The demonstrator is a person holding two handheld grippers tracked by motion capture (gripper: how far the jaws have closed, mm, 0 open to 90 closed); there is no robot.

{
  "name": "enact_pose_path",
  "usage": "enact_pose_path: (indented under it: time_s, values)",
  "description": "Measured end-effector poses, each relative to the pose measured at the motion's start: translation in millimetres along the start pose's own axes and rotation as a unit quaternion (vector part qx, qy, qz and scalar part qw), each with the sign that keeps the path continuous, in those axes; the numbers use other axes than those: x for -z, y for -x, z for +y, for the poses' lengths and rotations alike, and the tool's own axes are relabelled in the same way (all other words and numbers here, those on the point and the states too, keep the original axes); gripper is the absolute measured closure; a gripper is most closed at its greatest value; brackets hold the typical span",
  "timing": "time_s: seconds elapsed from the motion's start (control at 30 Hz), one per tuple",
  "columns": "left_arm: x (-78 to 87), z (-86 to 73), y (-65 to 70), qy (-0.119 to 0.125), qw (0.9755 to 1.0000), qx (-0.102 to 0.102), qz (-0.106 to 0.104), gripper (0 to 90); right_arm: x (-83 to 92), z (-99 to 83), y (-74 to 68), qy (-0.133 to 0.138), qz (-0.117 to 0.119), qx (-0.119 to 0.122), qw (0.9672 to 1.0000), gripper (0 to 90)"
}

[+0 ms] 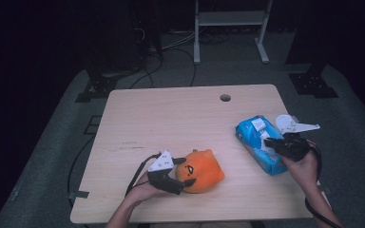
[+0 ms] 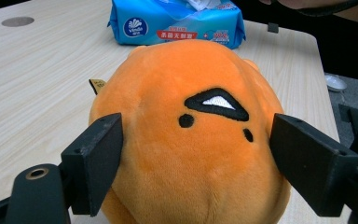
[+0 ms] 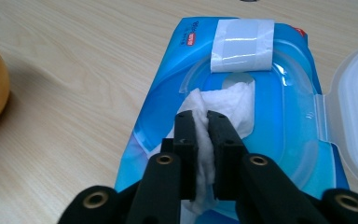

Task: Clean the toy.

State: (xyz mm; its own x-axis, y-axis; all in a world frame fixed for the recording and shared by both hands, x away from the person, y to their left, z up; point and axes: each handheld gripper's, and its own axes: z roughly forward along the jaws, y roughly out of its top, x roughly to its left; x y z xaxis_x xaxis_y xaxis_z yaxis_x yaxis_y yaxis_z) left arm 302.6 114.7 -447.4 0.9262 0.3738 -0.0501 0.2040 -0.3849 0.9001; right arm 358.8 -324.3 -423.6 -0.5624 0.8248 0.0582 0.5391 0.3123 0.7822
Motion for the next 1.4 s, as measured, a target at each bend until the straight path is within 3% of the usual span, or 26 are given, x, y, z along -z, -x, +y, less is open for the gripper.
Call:
enact_pose_path:
  time_s: [0.23, 0.53, 0.67, 0.83, 0.97, 1.07, 1.13, 1.2, 1.27, 1.3, 1.33, 1.4]
  values:
    - [-0.4, 0.0, 0.2, 0.000, 1.0000, 0.001, 0.001, 18.4, 8.4, 3.0, 2.7, 0.011, 0.019, -0.016, 0.9996, 84.8]
    - [-0.4, 0.2, 0.6, -0.008, 1.0000, -0.002, 0.001, 17.0, 37.8, 19.4, -2.6, 0.049, 0.048, -0.019, 0.9975, 85.5]
    - [-0.3, 0.4, 0.4, -0.009, 1.0000, -0.002, 0.001, 17.0, 48.4, 25.6, -7.4, 0.057, 0.054, -0.010, 0.9969, 85.6]
    - [-0.5, 0.2, 0.4, -0.007, 1.0000, 0.001, 0.001, 16.9, 70.3, 39.2, -29.5, 0.067, 0.072, 0.027, 0.9948, 85.6]
    - [-0.3, 0.1, 0.1, -0.009, 1.0000, 0.002, 0.001, 16.9, 83.3, 47.9, -53.4, 0.072, 0.099, 0.057, 0.9909, 85.6]
    - [-0.3, -0.2, -0.1, -0.008, 1.0000, 0.002, 0.001, 16.9, 90.0, 52.7, -76.9, 0.077, 0.133, 0.077, 0.9851, 85.6]
    - [-0.5, -0.4, -0.5, -0.007, 1.0000, 0.003, 0.000, 16.9, 92.4, 56.2, -94.5, 0.078, 0.160, 0.093, 0.9797, 85.6]
    - [-0.3, -0.6, -1.1, -0.008, 1.0000, 0.002, 0.000, 16.9, 92.3, 60.1, -112.9, 0.077, 0.191, 0.107, 0.9727, 85.6]
    - [-0.2, -0.7, -1.3, -0.008, 1.0000, 0.002, 0.000, 16.9, 88.6, 64.2, -132.7, 0.071, 0.226, 0.123, 0.9637, 85.6]
    - [-0.2, -0.7, -1.3, -0.008, 1.0000, 0.002, 0.000, 16.9, 88.6, 64.2, -132.7, 0.071, 0.226, 0.123, 0.9637, 85.6]
    - [-0.2, -0.8, -1.4, -0.008, 1.0000, 0.001, -0.001, 16.9, 84.7, 66.9, -147.0, 0.066, 0.253, 0.134, 0.9558, 85.6]
    - [-0.2, -1.3, -1.8, -0.008, 1.0000, 0.000, -0.001, 16.7, 79.9, 69.8, -161.1, 0.060, 0.285, 0.142, 0.9462, 85.6]
